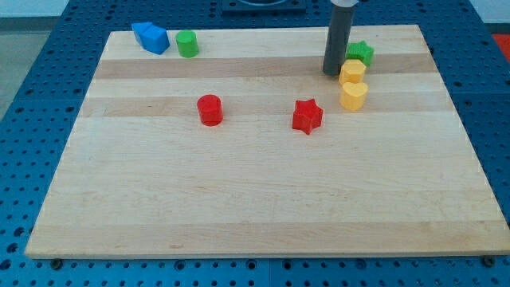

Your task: Move the green circle to the top of the green star

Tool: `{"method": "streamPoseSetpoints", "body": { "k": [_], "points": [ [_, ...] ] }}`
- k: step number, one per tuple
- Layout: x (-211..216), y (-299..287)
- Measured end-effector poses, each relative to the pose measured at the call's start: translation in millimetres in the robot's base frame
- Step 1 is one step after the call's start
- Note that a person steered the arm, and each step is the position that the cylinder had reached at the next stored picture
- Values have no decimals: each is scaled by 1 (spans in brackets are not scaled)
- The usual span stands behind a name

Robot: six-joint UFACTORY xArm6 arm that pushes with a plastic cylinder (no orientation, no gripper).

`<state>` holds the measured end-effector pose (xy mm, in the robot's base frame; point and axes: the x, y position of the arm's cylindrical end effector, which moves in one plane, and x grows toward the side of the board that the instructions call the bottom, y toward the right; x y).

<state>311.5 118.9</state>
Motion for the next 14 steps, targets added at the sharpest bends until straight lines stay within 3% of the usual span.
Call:
{"method": "streamPoseSetpoints", "body": {
  "k": [1,2,4,5,6,7,8,9,10,11,12,14],
  "points": [
    [0,-9],
    [0,-94],
    [-22,-340],
    [-22,-338],
    [-19,-243],
    [-61,-144],
    [-119,-216],
    [-118,-262],
    [-74,-300],
    [-68,-333],
    [-47,-311],
    [-45,-176]
  ]
}}
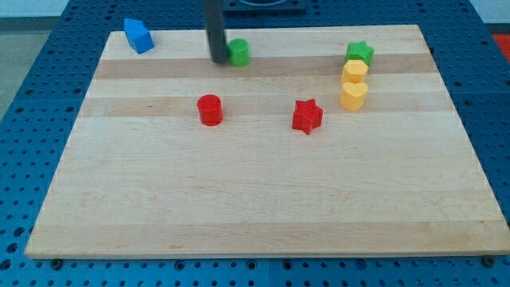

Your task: Move the green circle to the top of the green star

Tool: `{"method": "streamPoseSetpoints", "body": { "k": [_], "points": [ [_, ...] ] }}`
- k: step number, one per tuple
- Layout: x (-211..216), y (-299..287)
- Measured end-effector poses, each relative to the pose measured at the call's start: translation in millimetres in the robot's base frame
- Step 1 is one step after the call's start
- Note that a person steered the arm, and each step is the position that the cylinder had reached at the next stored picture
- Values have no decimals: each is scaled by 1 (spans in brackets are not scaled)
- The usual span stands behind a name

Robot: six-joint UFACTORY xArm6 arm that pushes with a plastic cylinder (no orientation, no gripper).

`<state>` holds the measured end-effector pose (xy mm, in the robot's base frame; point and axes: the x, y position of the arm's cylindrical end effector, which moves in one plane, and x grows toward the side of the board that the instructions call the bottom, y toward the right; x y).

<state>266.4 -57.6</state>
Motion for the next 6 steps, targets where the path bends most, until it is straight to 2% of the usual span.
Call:
{"method": "streamPoseSetpoints", "body": {
  "k": [1,3,6],
  "points": [
    [-33,45],
    [-32,96],
    [-31,108]
  ]
}}
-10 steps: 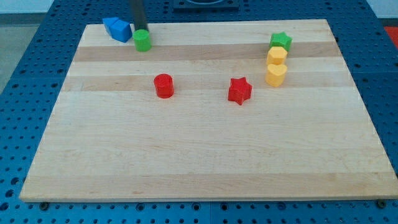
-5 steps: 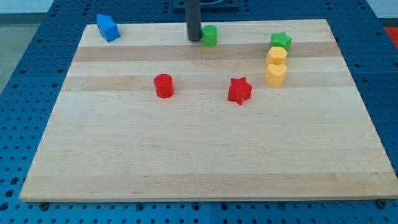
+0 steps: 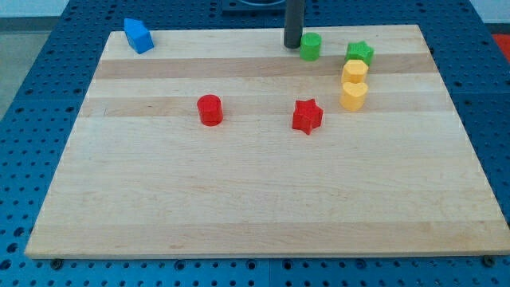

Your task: Move the green circle to the top of the green star

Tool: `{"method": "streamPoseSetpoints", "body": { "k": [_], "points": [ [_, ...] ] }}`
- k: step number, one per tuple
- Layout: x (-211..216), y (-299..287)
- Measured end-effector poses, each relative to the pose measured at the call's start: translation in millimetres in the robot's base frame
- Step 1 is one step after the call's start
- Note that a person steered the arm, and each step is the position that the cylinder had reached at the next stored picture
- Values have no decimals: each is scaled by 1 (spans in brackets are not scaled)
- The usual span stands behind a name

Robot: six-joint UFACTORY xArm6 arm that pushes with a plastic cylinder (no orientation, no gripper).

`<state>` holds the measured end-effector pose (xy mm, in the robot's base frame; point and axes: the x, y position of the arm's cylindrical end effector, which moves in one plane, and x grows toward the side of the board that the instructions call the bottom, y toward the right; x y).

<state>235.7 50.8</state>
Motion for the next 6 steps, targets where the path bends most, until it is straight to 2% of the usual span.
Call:
{"method": "streamPoseSetpoints", "body": {
  "k": [3,5,6],
  "points": [
    [5,-2],
    [30,1],
    [13,47]
  ]
}}
